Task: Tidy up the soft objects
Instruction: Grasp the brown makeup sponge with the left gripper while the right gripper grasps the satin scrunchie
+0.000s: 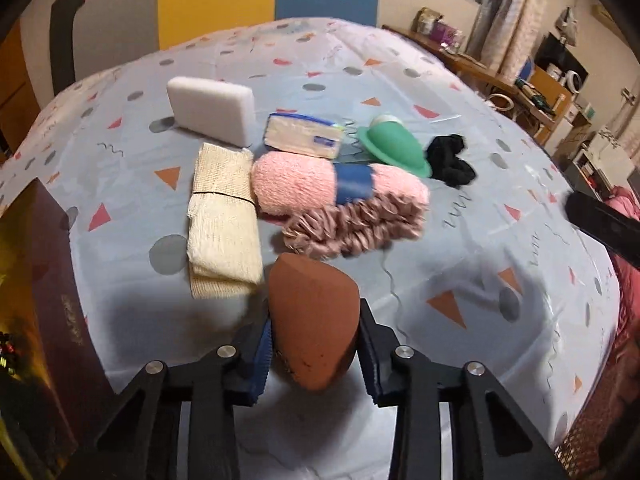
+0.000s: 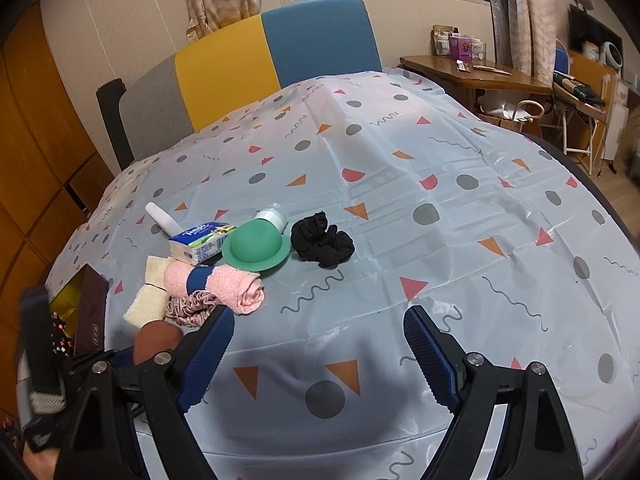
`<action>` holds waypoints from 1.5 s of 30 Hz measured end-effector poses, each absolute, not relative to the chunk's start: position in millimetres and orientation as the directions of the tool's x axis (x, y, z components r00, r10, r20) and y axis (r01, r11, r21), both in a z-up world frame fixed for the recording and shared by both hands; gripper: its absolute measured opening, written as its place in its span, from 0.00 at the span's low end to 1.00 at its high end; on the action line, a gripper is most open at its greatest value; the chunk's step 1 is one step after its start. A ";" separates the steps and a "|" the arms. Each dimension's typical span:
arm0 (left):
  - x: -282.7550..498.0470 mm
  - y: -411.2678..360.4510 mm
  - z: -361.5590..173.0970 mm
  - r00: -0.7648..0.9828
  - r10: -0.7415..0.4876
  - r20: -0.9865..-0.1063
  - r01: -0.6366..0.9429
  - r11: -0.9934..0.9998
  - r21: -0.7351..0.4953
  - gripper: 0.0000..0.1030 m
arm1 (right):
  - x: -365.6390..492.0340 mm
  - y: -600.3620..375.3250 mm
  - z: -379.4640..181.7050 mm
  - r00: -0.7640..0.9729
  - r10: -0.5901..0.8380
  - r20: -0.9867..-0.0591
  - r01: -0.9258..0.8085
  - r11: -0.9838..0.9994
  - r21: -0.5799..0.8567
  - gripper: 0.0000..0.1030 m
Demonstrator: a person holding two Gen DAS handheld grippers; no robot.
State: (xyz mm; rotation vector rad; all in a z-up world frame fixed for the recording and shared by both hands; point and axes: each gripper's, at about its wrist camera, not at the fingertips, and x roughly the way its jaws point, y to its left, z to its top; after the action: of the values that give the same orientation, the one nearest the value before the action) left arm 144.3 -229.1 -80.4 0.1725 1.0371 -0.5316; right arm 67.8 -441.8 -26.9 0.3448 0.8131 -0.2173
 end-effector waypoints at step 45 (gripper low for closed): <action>49.0 -188.2 -100.5 0.503 -0.462 -0.731 0.608 0.790 -0.081 0.37 | 178.7 -304.4 -76.7 0.431 -0.021 -0.902 -0.246 0.959 -0.140 0.10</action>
State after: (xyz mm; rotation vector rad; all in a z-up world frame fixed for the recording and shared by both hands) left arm 49.0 -188.2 -100.5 0.1960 0.8188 -0.6512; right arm 178.7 -304.4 -76.7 -0.2673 1.1195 0.1428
